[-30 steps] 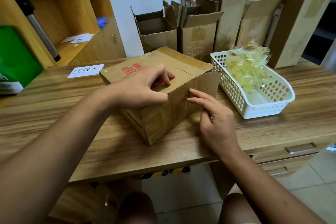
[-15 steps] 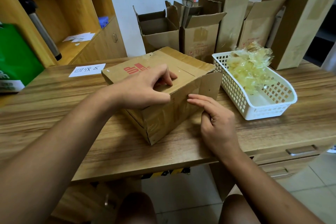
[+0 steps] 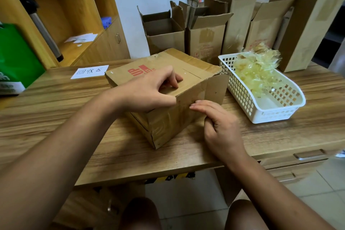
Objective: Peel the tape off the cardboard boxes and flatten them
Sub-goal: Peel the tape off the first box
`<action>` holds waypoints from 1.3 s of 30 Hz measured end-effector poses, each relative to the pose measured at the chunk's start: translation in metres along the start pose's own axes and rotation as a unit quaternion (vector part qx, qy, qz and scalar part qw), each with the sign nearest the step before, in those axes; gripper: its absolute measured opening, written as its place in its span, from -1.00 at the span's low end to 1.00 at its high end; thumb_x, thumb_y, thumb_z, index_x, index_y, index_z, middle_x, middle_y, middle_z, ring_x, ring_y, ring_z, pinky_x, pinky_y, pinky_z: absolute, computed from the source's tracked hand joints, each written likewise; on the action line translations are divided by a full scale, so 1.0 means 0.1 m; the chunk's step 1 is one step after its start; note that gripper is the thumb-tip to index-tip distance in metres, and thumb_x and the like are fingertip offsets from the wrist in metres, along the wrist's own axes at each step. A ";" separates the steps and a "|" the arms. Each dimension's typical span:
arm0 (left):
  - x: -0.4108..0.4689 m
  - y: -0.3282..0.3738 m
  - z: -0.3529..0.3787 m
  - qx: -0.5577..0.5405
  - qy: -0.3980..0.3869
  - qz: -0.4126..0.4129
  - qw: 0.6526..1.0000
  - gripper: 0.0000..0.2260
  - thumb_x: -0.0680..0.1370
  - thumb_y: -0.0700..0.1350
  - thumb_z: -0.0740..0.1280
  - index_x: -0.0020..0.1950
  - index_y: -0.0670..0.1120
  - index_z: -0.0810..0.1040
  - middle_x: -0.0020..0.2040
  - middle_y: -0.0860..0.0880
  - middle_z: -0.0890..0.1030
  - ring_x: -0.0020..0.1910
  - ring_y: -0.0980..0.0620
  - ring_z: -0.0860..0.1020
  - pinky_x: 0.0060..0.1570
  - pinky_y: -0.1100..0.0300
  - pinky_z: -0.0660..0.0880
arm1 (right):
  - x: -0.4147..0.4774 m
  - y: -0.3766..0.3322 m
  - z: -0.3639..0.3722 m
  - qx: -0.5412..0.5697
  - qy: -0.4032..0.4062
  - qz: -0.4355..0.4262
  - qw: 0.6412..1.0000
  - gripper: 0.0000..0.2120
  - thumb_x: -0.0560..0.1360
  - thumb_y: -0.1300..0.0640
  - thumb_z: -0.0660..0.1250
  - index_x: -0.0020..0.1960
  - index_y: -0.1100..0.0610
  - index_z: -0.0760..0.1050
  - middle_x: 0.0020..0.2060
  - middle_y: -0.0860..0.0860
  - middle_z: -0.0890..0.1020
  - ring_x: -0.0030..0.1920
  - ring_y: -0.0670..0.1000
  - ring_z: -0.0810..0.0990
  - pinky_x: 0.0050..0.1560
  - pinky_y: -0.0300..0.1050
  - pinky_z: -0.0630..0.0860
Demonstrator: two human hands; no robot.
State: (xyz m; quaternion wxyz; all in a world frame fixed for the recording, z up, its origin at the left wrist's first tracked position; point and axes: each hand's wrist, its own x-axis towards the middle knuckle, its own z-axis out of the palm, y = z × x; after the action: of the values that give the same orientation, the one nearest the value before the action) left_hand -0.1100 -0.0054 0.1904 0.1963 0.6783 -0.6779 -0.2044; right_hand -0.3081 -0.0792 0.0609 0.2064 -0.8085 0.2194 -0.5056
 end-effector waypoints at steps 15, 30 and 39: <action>-0.01 0.01 0.01 0.009 0.010 0.000 1.000 -0.63 0.30 0.22 0.32 0.07 0.19 0.42 0.35 0.25 0.46 0.33 0.25 0.41 0.32 0.06 0.43 | -0.08 0.01 0.03 0.197 0.013 0.157 0.968 -0.63 0.64 0.39 0.21 0.20 0.02 0.66 0.29 -0.19 0.62 0.37 -0.17 0.52 0.40 -0.16 0.44; -0.02 0.02 0.02 0.006 0.016 -0.002 1.000 -0.61 0.28 0.25 0.30 0.06 0.20 0.41 0.35 0.24 0.46 0.33 0.21 0.42 0.30 0.03 0.46 | -0.13 0.05 0.11 0.292 0.026 0.192 0.937 -0.60 0.68 0.34 0.16 0.29 -0.02 0.63 0.30 -0.13 0.63 0.40 -0.09 0.52 0.43 0.11 0.43; -0.01 0.01 0.01 0.010 0.014 -0.001 1.000 -0.67 0.35 0.16 0.34 0.08 0.18 0.41 0.36 0.24 0.46 0.32 0.21 0.42 0.29 0.04 0.46 | -0.13 0.05 0.13 0.285 0.016 0.170 0.943 -0.59 0.67 0.36 0.15 0.29 0.00 0.63 0.29 -0.13 0.64 0.39 -0.05 0.53 0.41 0.13 0.45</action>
State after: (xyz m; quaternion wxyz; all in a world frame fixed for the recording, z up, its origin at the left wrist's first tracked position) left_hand -0.1119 -0.0043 0.1900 0.1986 0.6838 -0.6764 -0.1884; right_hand -0.3019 -0.0748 0.0430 0.5069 -0.6585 0.2036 -0.5177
